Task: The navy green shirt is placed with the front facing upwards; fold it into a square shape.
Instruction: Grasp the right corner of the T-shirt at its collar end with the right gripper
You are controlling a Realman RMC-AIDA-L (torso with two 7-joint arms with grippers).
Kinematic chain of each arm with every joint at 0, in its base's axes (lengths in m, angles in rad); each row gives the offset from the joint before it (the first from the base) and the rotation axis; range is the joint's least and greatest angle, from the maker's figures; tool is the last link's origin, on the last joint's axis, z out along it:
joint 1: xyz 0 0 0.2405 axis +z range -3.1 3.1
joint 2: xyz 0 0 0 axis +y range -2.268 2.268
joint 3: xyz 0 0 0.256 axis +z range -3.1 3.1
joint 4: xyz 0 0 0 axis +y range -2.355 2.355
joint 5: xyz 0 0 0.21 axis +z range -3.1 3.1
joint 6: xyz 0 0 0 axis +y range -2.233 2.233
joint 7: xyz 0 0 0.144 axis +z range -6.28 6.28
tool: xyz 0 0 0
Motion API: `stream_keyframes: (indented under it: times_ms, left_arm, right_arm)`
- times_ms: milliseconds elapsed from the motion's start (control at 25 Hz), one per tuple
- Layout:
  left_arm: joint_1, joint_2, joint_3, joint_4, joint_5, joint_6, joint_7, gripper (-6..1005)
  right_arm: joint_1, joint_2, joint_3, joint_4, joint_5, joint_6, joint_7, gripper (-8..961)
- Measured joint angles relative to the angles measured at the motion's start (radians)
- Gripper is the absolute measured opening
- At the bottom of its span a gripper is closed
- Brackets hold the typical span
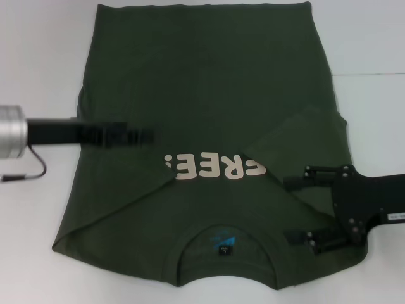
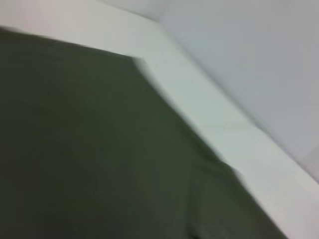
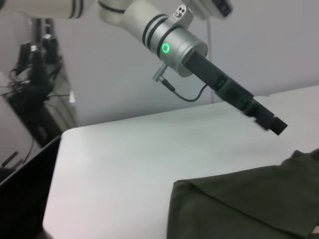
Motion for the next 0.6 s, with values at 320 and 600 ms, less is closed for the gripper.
stream_keyframes:
  times_ms: [320,600]
  left_arm:
    - [0.031,0.000,-0.041,0.038,-0.002,0.319,0.173,899]
    - [0.034,-0.006,-0.039,0.029,-0.026,0.323,0.192,891]
  right_arm:
    - [-0.060,0.000,-0.006,-0.281,-0.005,-0.033,0.234,941]
    - [-0.029,-0.002,-0.019,-0.416,-0.069,-0.059,0.550,942]
